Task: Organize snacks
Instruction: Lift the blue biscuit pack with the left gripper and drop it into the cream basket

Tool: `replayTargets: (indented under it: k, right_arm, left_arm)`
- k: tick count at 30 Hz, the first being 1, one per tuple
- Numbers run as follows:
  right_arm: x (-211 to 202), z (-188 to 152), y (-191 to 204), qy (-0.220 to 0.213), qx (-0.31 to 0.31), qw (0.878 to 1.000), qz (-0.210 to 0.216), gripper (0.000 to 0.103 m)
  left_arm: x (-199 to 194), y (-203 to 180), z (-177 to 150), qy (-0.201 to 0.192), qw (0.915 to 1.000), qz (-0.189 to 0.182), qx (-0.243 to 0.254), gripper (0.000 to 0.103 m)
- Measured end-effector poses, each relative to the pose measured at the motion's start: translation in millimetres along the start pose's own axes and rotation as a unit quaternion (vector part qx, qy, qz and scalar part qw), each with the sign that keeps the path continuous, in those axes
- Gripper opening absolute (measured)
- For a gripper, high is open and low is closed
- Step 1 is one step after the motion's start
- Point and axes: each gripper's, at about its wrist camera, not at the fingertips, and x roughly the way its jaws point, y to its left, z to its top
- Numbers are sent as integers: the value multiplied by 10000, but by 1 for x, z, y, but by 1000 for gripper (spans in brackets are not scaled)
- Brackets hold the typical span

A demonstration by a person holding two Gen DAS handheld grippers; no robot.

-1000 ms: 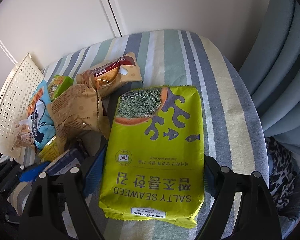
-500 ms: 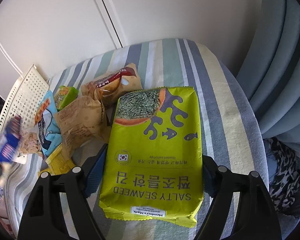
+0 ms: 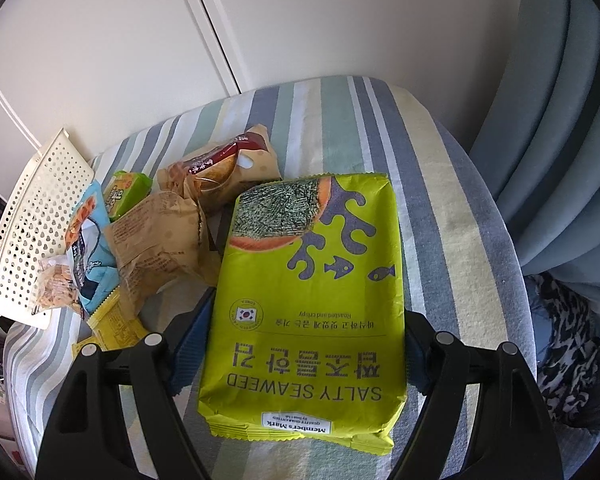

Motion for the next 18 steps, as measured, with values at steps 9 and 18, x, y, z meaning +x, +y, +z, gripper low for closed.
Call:
replayTargets:
  k: [9,18]
  right_arm:
    - [6,1,7,55,-28,9999,-138,78]
    - [11,1,12,102,-19,9997,-242,78]
  left_arm:
    - [19,55,7,-145,9962,594,-628,51]
    - [10,85,-1,-401,9888,927,-1099,100]
